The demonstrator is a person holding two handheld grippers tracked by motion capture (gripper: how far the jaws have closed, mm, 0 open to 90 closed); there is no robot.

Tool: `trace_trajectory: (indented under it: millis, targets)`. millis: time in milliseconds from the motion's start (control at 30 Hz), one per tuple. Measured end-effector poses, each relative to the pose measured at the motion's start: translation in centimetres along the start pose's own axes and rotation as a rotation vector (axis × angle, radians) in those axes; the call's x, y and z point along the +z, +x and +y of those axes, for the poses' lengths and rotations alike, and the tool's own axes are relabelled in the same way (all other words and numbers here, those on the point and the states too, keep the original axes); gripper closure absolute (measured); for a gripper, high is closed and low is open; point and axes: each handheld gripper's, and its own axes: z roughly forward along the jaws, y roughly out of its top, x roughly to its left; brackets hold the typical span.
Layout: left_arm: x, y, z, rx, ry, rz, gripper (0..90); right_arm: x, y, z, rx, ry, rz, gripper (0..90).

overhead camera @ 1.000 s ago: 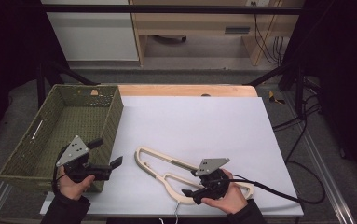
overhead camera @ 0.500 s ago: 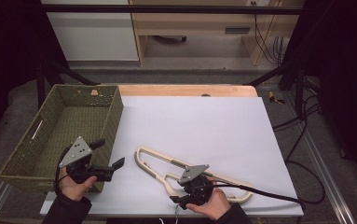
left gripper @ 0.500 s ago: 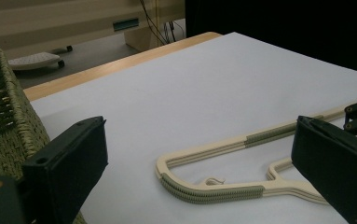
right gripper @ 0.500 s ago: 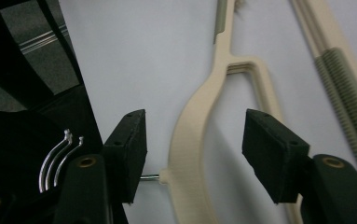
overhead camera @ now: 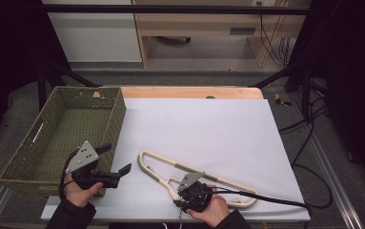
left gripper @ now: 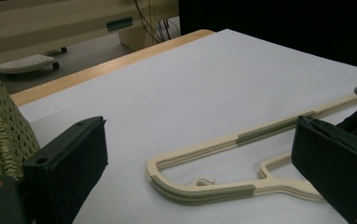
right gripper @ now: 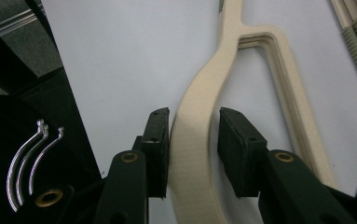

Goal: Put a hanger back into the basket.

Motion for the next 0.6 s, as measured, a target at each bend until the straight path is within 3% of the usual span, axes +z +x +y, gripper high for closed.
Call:
trace_trajectory:
  millis: [300,433,600]
  targets:
    - [0.7,-0.9,0.0,0.024,0.023,-0.025,3.5,-0.2,-0.2,0.3,0.079,0.008,0.022,70.7]
    - [1.1,-1.4,0.0,0.039,0.036,-0.044,3.5,-0.5,-0.3,0.4,0.075,0.01,0.03,71.4]
    - [2.1,-2.8,-0.1,0.1,0.081,-0.101,4.0,-0.8,-0.6,0.6,0.08,0.016,0.04,71.6]
